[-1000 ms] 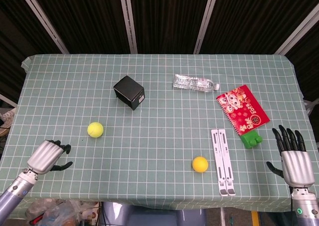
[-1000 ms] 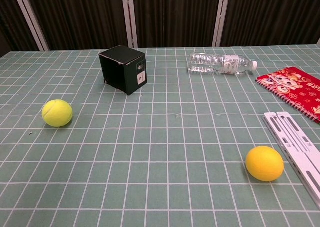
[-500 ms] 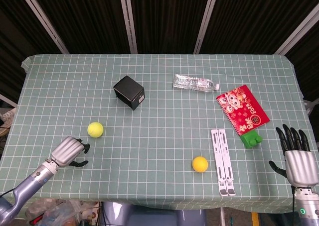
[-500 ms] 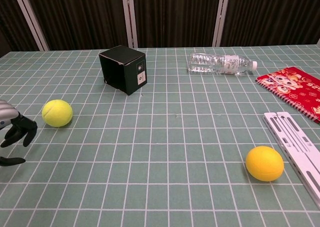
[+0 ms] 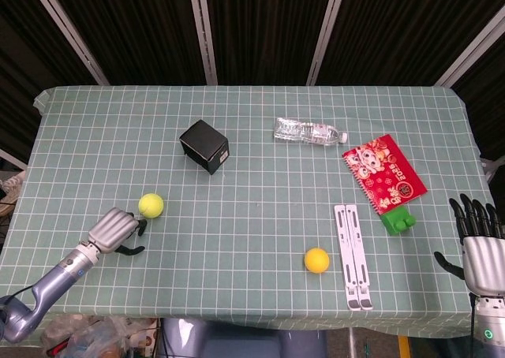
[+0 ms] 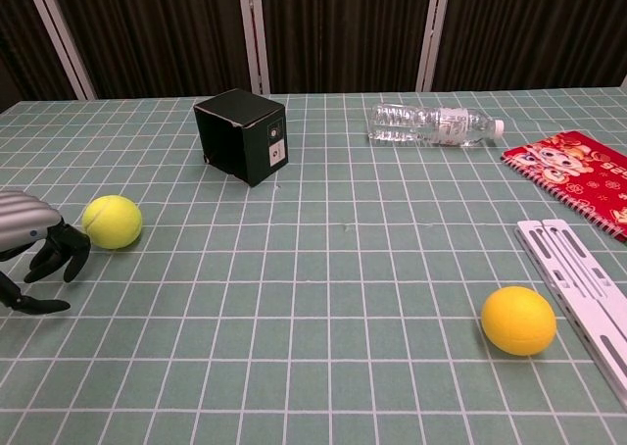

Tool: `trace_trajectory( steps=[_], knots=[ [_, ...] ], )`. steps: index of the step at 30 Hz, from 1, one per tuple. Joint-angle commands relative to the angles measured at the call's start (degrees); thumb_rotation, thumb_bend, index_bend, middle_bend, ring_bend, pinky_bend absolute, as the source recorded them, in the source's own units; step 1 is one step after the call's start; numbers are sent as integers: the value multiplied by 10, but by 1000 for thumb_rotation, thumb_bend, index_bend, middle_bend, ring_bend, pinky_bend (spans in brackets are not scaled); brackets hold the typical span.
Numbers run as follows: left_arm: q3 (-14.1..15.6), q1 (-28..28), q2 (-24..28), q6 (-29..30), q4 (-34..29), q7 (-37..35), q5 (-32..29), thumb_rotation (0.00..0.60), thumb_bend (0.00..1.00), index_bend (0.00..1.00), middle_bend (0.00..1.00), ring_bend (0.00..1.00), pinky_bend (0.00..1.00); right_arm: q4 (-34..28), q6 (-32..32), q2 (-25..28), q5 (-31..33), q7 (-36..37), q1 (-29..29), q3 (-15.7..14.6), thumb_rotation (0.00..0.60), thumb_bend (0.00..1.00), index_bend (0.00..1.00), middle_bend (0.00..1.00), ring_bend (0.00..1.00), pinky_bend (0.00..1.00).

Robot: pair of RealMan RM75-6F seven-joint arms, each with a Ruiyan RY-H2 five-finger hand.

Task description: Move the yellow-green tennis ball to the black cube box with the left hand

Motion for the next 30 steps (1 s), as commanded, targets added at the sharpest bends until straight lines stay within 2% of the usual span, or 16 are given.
trace_trajectory(
  steps=[1,9,19,30],
  knots=[
    [2,-9,-9,-13,9,-23,-7,442,204,544,712,566,714,1,1,-1,0,-1,0,0,600,193,0,0,0,0],
    [-2,-27,-23,-18,34,-50,-14,452,204,551,712,567,714,5,2,-3,7,-2,-3,3,600,193,0,0,0,0],
    [4,-66,-26,-49,51,-105,-10,532,204,577,716,566,714,5,4,-3,15,-6,-3,9,600,193,0,0,0,0],
    [16,-99,-20,-70,57,-154,-6,537,203,590,717,566,714,10,4,-4,29,-4,-4,17,600,194,0,0,0,0]
  ],
)
